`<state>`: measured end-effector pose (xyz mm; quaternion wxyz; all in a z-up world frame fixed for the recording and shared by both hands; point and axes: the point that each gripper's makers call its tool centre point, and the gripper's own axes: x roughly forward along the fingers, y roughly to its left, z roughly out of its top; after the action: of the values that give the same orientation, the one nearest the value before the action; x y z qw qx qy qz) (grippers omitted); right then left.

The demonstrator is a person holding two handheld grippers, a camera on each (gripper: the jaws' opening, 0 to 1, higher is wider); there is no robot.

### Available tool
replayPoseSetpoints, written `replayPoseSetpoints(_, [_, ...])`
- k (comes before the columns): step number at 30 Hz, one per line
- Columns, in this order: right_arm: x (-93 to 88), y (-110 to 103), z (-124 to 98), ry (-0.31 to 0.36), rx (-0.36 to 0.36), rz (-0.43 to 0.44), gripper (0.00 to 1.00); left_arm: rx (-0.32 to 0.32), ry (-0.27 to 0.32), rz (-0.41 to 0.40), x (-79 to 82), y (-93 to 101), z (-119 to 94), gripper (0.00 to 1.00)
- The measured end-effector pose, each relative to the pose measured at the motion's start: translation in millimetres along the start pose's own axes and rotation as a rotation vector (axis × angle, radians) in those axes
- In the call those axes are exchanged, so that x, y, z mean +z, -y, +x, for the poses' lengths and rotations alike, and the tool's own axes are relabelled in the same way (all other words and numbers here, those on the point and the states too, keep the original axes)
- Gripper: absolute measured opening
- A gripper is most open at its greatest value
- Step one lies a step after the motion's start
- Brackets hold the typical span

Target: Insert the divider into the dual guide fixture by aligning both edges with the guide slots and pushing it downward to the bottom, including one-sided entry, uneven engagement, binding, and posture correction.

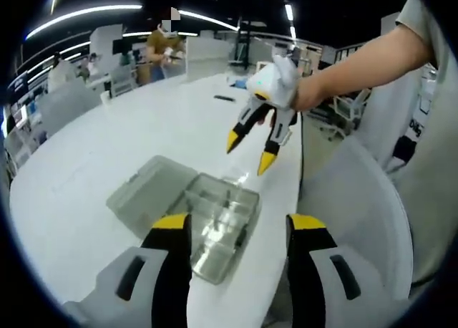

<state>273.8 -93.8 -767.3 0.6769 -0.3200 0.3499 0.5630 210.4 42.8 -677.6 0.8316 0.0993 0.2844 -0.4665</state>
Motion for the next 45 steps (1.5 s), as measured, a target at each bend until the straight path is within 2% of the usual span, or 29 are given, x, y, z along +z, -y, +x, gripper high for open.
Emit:
replayPoseSetpoints(22, [-17.7, 3.9, 21.5, -0.103, 0.03, -0.085, 0.4, 0.006, -0.004, -0.011, -4.0, -1.5, -2.7, 0.51])
replayPoseSetpoints(45, [-24.6, 6.9, 38.3, -0.139, 0.061, -0.111, 0.36, 0.006, -0.01, -0.023, -10.7, -3.3, -3.3, 0.51])
